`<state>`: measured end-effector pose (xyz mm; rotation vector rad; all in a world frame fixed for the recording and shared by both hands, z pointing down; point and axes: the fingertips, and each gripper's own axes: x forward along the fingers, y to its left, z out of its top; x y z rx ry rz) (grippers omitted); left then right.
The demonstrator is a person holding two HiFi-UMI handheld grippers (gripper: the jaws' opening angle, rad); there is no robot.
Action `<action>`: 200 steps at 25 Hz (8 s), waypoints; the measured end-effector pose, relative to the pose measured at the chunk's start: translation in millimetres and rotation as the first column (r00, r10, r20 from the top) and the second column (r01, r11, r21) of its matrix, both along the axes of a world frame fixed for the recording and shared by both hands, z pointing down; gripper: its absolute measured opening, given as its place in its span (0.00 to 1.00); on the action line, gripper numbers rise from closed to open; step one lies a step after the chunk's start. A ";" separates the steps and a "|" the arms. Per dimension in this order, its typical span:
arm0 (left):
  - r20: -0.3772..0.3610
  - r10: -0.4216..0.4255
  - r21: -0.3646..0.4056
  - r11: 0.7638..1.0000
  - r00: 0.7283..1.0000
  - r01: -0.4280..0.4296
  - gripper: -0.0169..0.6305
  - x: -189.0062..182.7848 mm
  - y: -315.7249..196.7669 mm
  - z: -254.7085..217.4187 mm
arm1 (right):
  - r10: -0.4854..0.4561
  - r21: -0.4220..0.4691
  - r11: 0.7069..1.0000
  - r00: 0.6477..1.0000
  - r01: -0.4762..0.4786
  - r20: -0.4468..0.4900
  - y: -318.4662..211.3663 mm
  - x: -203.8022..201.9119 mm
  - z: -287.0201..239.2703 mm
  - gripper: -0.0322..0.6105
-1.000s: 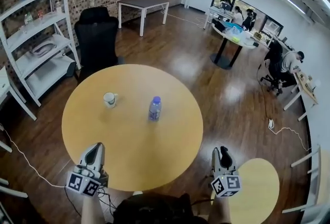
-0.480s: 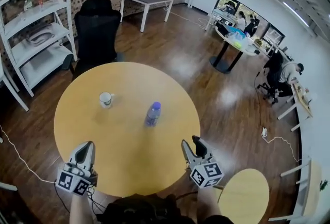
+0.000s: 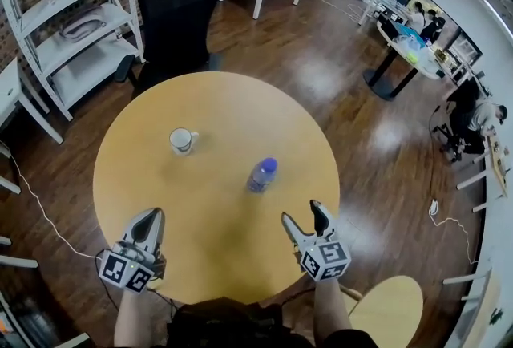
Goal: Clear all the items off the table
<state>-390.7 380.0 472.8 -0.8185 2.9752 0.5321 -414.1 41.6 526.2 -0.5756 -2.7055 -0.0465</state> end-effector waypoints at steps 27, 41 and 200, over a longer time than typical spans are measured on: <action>-0.273 -0.128 -0.011 0.992 0.954 0.130 0.03 -20.3 7.8 90.5 | -0.215 -0.004 0.976 0.973 0.216 -0.077 67.9 -127.5 123.9 0.77; -0.156 -0.137 -0.050 0.990 0.978 0.131 0.03 -6.6 30.9 41.6 | -0.181 -0.001 0.983 0.982 0.182 -0.060 71.6 -99.8 86.7 0.64; 0.120 0.987 0.043 0.104 0.109 -0.994 0.03 306.4 -651.4 -30.6 | 0.894 0.056 -0.185 -0.144 -0.981 0.425 -348.0 689.3 -55.5 0.05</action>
